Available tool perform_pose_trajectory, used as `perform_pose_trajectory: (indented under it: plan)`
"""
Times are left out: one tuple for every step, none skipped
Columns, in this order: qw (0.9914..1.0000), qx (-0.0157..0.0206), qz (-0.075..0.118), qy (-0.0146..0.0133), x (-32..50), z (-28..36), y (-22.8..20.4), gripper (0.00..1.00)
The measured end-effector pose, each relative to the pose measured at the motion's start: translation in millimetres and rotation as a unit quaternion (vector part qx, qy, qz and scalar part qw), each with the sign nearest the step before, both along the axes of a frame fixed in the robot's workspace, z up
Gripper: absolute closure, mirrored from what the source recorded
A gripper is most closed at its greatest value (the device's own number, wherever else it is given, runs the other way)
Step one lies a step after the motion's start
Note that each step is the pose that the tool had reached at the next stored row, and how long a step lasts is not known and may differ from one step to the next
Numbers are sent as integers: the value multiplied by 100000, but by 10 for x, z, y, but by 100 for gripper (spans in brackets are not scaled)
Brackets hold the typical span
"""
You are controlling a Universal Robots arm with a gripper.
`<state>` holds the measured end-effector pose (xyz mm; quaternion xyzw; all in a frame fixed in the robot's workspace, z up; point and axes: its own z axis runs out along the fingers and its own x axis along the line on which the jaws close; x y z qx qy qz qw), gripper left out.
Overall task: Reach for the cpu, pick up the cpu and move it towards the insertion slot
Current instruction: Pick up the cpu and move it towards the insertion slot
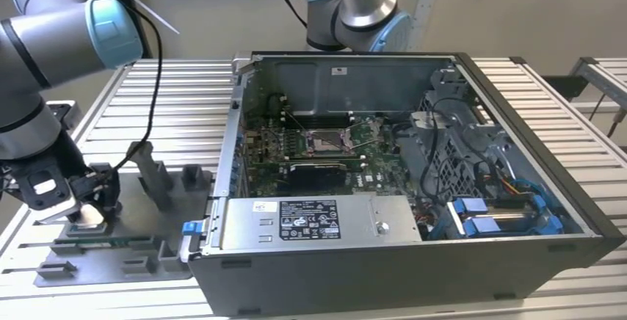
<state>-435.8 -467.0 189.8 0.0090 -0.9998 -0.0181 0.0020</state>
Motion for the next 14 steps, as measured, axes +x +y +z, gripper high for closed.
perform_pose_trajectory:
  plan:
    - [100000, 0, -5, 2, 0, 43, 0, 100]
    - [100000, -3, -8, 6, 0, 89, 0, 100]
    - [100000, -5, -10, 6, 0, 137, 0, 100]
    - [100000, 0, -7, 0, 0, 179, 0, 100]
    - [100000, -4, -6, 9, 0, 224, 0, 100]
    - [100000, -5, -4, 10, 0, 271, 0, 100]
    - [100000, -3, -5, 2, 0, 318, 0, 100]
    - [100000, -4, -4, 6, 0, 360, 0, 100]
    - [100000, -4, -5, 5, 0, 407, 0, 100]
    - [100000, -2, -4, 3, 0, 452, 0, 100]
    - [100000, -6, -7, 8, 0, 498, 0, 100]
    - [100000, -7, -4, 14, 0, 542, 0, 100]
    - [100000, -2, -3, 22, 1, 578, 0, 100]
    - [100000, -3, -2, 35, 0, 612, 0, 100]
